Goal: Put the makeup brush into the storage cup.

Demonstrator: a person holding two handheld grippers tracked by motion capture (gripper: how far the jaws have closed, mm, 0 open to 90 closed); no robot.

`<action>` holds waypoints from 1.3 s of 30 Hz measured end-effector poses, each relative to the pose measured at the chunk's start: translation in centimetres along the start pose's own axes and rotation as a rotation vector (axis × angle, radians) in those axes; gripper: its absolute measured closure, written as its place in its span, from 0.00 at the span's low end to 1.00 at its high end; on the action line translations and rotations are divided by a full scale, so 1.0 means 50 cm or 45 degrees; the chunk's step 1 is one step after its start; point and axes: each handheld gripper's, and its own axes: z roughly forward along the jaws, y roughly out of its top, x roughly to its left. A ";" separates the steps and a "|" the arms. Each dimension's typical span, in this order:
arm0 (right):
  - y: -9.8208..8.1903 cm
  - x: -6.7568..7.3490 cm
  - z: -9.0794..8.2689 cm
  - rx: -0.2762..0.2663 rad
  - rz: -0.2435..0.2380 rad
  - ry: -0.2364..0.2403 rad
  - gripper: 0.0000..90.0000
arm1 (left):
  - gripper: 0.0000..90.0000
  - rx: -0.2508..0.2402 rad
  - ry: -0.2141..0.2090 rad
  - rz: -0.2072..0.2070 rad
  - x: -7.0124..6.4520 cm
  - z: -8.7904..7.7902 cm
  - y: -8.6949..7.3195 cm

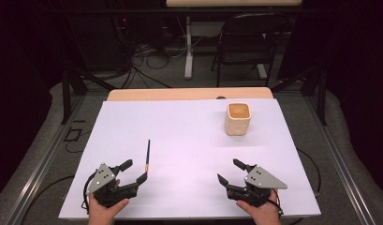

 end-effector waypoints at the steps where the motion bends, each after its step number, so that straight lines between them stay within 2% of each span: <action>1: -0.001 0.000 -0.001 -0.002 0.001 0.001 0.30 | 0.29 0.002 -0.001 -0.001 -0.001 0.002 0.001; 7: -0.003 0.001 -0.003 -0.019 -0.027 -0.014 0.30 | 0.29 0.044 -0.006 0.002 -0.005 0.007 0.005; 13: -0.005 0.001 0.001 0.007 -0.031 0.002 0.30 | 0.28 0.064 -0.013 -0.002 -0.011 0.006 0.012; 17: -0.005 0.004 0.000 0.013 -0.047 0.011 0.30 | 0.24 0.090 0.006 -0.013 -0.015 0.008 0.020; 19: -0.005 0.003 -0.001 0.005 -0.038 0.018 0.30 | 0.21 0.139 0.053 -0.007 -0.019 0.015 0.027; 22: -0.005 0.002 -0.001 0.012 -0.035 -0.005 0.30 | 0.21 0.158 0.064 -0.010 -0.021 0.020 0.030; 23: -0.007 -0.001 0.000 0.008 -0.025 -0.011 0.30 | 0.21 0.183 0.060 -0.013 -0.022 0.024 0.034; 26: -0.007 -0.003 -0.001 0.012 -0.013 -0.007 0.30 | 0.22 0.200 0.054 -0.007 -0.022 0.029 0.037; 27: -0.008 -0.004 -0.001 0.019 -0.016 -0.014 0.30 | 0.25 0.230 0.027 -0.020 -0.023 0.033 0.041; 28: -0.009 -0.004 -0.001 0.021 -0.019 -0.015 0.30 | 0.25 0.248 0.024 -0.018 -0.023 0.035 0.043; 32: -0.011 -0.005 0.000 0.026 -0.007 -0.014 0.30 | 0.26 0.260 0.010 -0.031 -0.023 0.040 0.049; 36: -0.013 -0.006 0.002 0.020 0.006 -0.017 0.31 | 0.30 0.244 -0.010 -0.099 -0.017 0.042 0.060; 39: -0.013 -0.007 -0.001 0.027 0.012 -0.020 0.31 | 0.31 0.243 -0.012 -0.110 -0.015 0.041 0.067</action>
